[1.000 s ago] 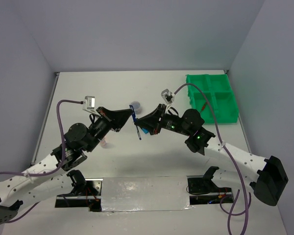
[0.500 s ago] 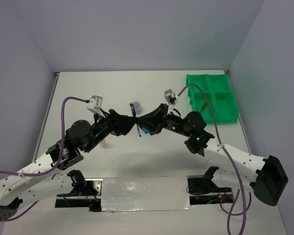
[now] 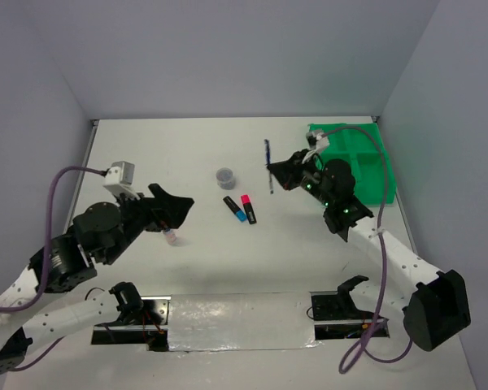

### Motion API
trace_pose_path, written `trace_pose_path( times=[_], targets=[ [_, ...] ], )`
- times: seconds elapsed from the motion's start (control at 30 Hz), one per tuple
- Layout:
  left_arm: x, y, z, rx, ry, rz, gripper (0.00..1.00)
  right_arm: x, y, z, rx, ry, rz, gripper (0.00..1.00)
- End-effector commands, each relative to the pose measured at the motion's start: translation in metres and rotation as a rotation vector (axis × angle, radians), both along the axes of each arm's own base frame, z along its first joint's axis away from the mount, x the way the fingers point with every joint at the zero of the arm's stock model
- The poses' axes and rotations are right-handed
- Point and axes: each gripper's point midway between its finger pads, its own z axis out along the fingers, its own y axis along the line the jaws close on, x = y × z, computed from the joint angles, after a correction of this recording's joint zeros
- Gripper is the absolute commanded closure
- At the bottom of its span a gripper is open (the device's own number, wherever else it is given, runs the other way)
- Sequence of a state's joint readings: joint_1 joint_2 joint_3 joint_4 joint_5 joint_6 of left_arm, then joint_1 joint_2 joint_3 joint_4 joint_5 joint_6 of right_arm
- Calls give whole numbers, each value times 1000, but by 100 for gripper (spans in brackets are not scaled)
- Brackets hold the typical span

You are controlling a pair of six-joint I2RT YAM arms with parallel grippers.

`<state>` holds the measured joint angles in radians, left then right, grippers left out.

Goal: Sort the stationery into containers
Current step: Place the pen in the storage box.

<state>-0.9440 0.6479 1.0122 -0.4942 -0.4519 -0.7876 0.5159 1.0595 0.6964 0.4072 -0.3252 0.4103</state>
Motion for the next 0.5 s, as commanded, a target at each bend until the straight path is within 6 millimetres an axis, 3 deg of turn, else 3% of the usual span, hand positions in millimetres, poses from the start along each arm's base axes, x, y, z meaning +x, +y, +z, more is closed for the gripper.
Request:
trace_pose_path(
  times=[0.0,0.07,0.13,0.17,0.2,0.23,0.3,0.37,0.4,0.47],
  targets=[
    [-9,63,-28,227,86,165,1,52,-81,-32,-239,94,-340,100],
    [-15,78,-43,300,92,173,1,75,-138,-43,-286,159,-553,100],
    [-18,82,-58,317,87,164,1,87,-191,-64,-289,292,-735,100],
    [-19,80,-62,316,78,147,1,92,-207,-60,-281,311,-808,100],
    [-20,80,-67,319,78,137,1,93,-221,-77,-309,387,-859,100],
    [-22,80,-74,315,82,134,1,98,-242,-72,-298,404,-939,100],
    [-23,77,-71,297,61,110,1,103,-255,-91,-340,483,-978,100],
    [-25,76,-66,285,32,90,1,111,-270,-93,-351,511,-1016,100],
    [-24,76,-66,278,27,91,1,112,-272,-108,-382,560,-1021,100],
    [-25,75,-68,280,27,84,1,116,-276,-110,-391,571,-1038,100]
  ],
)
